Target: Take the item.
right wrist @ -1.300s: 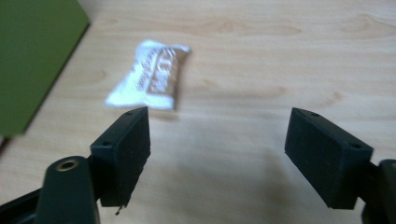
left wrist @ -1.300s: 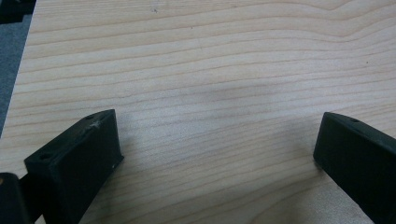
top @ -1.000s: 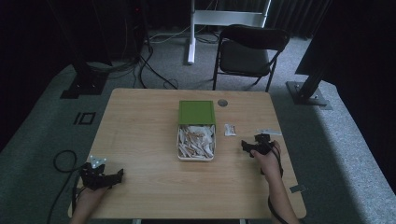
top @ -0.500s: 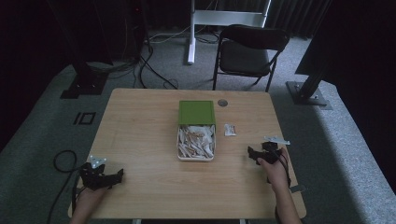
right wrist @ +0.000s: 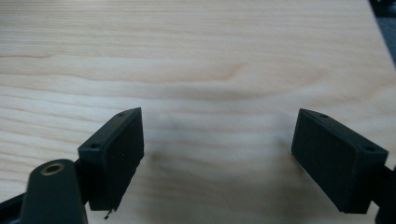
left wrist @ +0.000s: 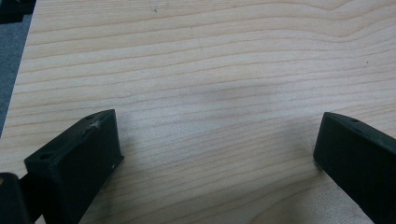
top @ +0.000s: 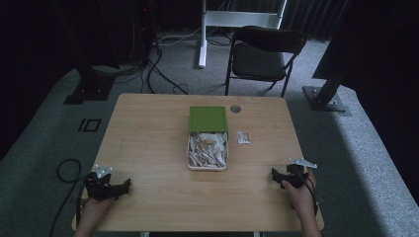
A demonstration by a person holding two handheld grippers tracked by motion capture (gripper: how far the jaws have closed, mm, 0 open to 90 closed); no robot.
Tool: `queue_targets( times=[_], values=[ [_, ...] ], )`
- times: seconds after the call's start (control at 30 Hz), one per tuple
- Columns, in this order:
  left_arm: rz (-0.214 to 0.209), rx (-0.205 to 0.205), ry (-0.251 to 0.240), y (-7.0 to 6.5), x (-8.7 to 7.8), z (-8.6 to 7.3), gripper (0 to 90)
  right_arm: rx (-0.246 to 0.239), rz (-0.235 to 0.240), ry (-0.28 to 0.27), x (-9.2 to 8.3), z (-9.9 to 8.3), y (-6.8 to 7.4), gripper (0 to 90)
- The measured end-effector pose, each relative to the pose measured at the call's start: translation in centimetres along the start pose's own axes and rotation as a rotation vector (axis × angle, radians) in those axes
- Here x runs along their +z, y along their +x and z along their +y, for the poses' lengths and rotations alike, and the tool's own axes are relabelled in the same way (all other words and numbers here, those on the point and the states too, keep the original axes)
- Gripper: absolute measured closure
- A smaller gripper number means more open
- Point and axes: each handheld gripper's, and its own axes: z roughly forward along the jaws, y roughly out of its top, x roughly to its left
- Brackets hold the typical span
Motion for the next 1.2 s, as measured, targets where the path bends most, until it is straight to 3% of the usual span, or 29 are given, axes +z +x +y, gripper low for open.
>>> queue_targets(
  times=[0.33,0.53,0.67,0.97,1.2],
  values=[
    [0.0,0.001,0.001,0.0,0.0,0.0,1.4,0.0,-0.074,-0.013,-1.2,-1.9,-0.7,15.4],
    [0.0,0.001,0.001,0.0,0.0,0.0,1.4,0.013,-0.085,-0.001,-2.1,-2.7,-0.5,13.5],
    [0.0,0.0,0.0,0.0,0.0,0.0,1.4,0.008,-0.08,-0.03,-2.5,-3.5,-0.2,13.1],
    [0.0,0.0,0.0,0.0,0.0,0.0,1.4,-0.007,-0.063,-0.032,-2.6,-3.7,-0.3,12.6],
    [0.028,-0.031,-0.002,-0.3,0.1,0.0,1.4,-0.006,-0.063,-0.032,-2.6,-3.7,-0.3,12.3]
  ],
)
